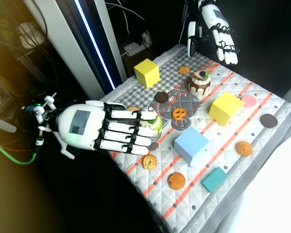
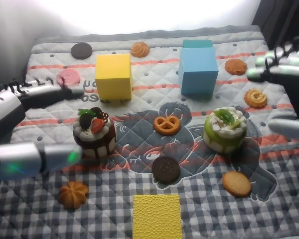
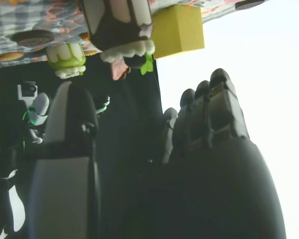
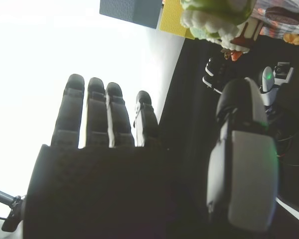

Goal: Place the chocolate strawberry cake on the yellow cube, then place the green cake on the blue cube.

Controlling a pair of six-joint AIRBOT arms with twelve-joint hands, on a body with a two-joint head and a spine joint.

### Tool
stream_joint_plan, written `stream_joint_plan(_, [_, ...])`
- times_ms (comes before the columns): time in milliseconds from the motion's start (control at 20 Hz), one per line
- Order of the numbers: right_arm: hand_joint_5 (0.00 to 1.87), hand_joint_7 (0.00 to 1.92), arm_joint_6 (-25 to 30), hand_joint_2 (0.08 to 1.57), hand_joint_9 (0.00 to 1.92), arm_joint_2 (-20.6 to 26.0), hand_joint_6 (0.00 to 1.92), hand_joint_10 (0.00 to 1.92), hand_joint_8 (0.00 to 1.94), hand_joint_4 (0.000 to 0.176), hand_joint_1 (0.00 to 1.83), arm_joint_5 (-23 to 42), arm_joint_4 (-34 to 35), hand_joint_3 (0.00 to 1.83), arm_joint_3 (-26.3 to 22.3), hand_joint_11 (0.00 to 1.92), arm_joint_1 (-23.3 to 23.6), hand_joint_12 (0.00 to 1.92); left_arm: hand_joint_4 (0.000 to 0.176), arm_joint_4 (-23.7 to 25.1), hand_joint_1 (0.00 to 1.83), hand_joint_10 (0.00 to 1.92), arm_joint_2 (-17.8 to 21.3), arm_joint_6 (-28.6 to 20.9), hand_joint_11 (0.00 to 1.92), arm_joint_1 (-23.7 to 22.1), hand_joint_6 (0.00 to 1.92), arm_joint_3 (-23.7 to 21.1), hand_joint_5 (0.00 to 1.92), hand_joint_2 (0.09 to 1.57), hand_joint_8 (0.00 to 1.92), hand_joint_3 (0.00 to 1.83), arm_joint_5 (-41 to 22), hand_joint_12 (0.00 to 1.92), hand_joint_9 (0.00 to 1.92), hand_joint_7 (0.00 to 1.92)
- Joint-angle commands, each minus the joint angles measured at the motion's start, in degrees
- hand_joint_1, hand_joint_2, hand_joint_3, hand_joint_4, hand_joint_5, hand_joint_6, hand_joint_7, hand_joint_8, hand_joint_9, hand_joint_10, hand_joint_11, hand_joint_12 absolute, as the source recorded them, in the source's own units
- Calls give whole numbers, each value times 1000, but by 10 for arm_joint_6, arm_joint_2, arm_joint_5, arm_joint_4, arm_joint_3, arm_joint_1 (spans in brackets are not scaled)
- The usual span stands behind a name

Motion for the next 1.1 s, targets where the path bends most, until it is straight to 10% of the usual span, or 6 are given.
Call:
stream_joint_plan(0, [516,406,1,1267,340,0,10,18,6,0,436,66,10,11,2,109,7,614,97,7,382,8,1,-3,0,-6,1,2,421,1104,1,2,-68,213,362,399])
stream_joint_plan(450, [505,413,1,1272,401,-1,0,6,0,0,446,66,10,1,1,214,6,583,96,7,722,4,-8,-3,6,-15,1,10,401,1006,0,0,-72,39,321,373])
stream_joint_plan(600, [515,412,1,1274,410,-2,3,6,0,0,426,66,10,0,1,234,6,584,170,7,871,0,-28,-3,0,-42,0,33,278,873,0,0,-48,392,351,361])
stream_joint_plan(1000, [521,424,1,1270,418,-2,2,1,2,0,429,66,10,2,2,193,3,660,176,1,883,3,-82,35,0,-97,3,79,275,804,2,4,37,1009,461,425])
stream_joint_plan(1050, [522,423,1,1269,417,-2,2,1,1,0,451,66,10,1,3,191,2,665,156,1,881,4,-88,35,0,-101,4,85,306,810,2,2,47,1078,472,439])
